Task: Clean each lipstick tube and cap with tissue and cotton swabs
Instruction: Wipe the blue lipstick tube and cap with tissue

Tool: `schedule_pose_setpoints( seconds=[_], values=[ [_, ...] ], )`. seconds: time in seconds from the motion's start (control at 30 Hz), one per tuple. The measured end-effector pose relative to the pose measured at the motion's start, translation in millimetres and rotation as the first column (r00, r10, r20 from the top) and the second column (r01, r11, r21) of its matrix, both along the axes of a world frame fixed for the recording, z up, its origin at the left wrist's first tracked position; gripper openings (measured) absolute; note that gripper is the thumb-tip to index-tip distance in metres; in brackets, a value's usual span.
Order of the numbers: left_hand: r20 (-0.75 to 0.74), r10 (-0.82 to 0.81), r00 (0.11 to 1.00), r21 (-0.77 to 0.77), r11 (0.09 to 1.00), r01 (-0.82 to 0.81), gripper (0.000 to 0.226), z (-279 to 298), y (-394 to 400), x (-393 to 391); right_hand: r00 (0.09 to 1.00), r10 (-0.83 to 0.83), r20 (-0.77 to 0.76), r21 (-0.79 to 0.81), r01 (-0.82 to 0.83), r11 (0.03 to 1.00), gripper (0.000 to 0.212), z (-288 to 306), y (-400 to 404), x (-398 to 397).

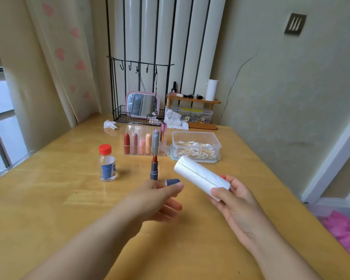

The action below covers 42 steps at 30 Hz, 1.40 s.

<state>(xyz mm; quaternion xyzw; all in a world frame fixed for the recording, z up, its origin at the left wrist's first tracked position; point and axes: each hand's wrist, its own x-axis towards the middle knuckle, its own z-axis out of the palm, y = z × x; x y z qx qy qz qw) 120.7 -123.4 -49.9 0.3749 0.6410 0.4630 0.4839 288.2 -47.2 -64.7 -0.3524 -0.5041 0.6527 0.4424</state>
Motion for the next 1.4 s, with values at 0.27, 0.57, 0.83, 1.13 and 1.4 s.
schedule_pose_setpoints(
  seconds=[0.27, 0.57, 0.83, 1.13, 1.4],
  values=[
    [0.507, 0.100, 0.856, 0.148, 0.969, -0.200, 0.031, -29.3, 7.1, 22.8, 0.999, 0.040, -0.013, -0.058, -0.040, 0.997, 0.024, -23.4, -25.3, -17.5],
    [0.545, 0.013, 0.839, 0.165, 0.979, -0.122, 0.038, -27.1, 0.2, 33.1, 0.998, -0.005, 0.060, 0.010, 0.005, 1.000, 0.018, -27.8, -33.0, -12.0],
    [0.531, 0.131, 0.837, -0.002, 0.988, -0.154, 0.037, -31.2, 5.1, 44.6, 0.956, -0.198, -0.215, -0.149, 0.168, 0.974, 0.019, 3.7, -8.6, -2.3],
    [-0.081, 0.156, 0.984, -0.009, 0.988, -0.157, 0.038, -35.1, 22.3, 60.0, 0.940, -0.338, -0.053, -0.338, 0.302, 0.891, 0.025, 19.2, 64.4, 36.7],
    [-0.060, 0.058, 0.997, 0.055, 0.997, -0.055, 0.034, -19.2, 51.3, 68.5, 0.759, 0.151, 0.634, -0.111, -0.104, 0.988, 0.058, 8.9, 62.6, 30.1]
  ],
)
